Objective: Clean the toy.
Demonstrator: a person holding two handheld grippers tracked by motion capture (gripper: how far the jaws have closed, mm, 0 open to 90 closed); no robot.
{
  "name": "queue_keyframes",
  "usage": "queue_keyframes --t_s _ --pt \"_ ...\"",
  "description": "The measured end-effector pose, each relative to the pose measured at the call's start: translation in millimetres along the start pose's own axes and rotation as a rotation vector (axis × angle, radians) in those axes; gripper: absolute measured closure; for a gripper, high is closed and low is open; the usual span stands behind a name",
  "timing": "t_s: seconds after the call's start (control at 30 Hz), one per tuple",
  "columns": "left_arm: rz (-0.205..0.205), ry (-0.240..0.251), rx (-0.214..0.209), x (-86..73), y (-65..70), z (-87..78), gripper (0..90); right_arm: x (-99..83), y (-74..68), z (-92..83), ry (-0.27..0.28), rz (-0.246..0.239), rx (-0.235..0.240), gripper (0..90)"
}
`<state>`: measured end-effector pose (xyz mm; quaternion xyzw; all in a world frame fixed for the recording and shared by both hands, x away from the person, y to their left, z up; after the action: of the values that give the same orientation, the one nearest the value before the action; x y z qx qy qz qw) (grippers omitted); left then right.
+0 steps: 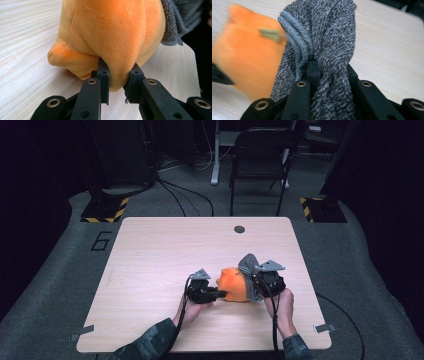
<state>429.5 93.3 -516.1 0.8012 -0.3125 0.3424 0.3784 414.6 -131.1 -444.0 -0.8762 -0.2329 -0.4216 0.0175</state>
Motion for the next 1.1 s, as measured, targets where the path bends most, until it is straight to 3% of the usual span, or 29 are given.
queue_keyframes --t_s 0.13,0.47,0.53,0.63,0.73,0.83,0.87,1.0,1.1 --pt "-0.005 0.004 -0.003 0.3 -0.3 0.2 76.7 -11.4 14.3 7.8 -0.037 0.044 -0.021 73.9" --pt "-0.017 0.015 -0.012 0.2 -3.0 -0.5 76.7 -34.7 32.4 35.3 -0.158 0.087 -0.052 73.7" --pt "-0.022 0.017 -0.014 0.3 -3.1 -0.9 76.7 -33.6 36.6 33.7 -0.152 0.105 -0.050 73.7" --pt "-0.027 0.020 -0.014 0.4 -3.2 -1.1 76.7 -18.5 37.3 11.9 -0.078 0.122 -0.027 73.6" --pt "-0.022 0.022 -0.010 0.3 -2.5 -0.8 76.6 6.1 24.4 -20.6 0.030 0.096 0.021 73.6" --pt "-0.006 0.021 -0.004 0.2 -2.3 -1.1 76.5 23.9 0.2 -37.4 0.096 0.059 0.079 73.6" --pt "-0.005 0.021 -0.002 0.2 -2.2 -1.2 76.5 29.9 -15.3 -39.4 0.103 0.025 0.108 73.6" --pt "0.015 0.019 0.006 0.9 0.7 -1.4 76.2 34.0 -47.2 -31.0 0.115 -0.055 0.136 73.1" --pt "0.039 0.014 0.019 0.3 2.3 0.4 76.3 26.8 -57.8 -14.3 0.072 -0.101 0.107 72.9"
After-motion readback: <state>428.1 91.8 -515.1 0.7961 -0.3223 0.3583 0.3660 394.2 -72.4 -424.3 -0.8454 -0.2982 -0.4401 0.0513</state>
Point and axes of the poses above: each handheld gripper's, and its own axes: z roughly forward along the jaws, x roughly out of its top, y roughly to its right, the point moved 2 cm from there along z, roughly forward along the jaws, and after that the axes turned 2 degrees about -z, right-handed, at the moved point
